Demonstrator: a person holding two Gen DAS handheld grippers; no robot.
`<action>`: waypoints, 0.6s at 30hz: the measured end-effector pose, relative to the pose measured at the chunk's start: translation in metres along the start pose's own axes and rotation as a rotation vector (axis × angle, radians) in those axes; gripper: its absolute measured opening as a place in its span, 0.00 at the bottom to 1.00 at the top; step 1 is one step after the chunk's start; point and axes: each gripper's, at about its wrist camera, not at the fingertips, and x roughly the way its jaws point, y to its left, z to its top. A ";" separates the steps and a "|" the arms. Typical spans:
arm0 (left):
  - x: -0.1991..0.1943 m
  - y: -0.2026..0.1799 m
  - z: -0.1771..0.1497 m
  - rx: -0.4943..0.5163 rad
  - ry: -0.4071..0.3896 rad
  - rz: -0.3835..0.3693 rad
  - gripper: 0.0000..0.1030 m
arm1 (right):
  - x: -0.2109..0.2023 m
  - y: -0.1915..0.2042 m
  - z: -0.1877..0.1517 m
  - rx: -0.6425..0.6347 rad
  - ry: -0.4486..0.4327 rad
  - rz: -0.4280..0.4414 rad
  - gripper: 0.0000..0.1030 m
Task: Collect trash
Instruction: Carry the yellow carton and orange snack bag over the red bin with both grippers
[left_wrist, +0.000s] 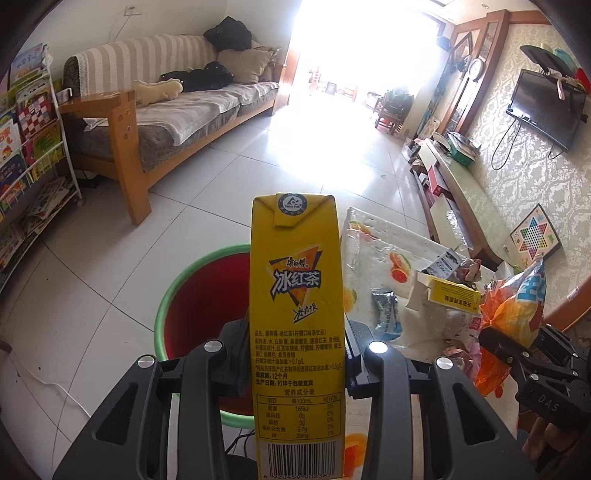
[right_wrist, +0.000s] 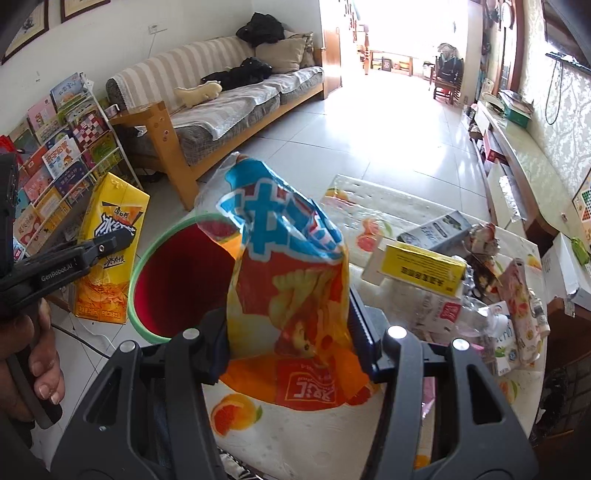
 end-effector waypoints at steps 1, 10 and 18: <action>0.003 0.006 0.002 -0.005 0.004 0.003 0.34 | 0.005 0.006 0.005 -0.007 0.002 0.011 0.51; 0.027 0.037 0.008 -0.045 0.040 0.027 0.34 | 0.036 0.047 0.034 -0.044 0.016 0.067 0.51; 0.034 0.046 0.007 -0.080 0.049 0.035 0.53 | 0.056 0.060 0.036 -0.053 0.049 0.085 0.51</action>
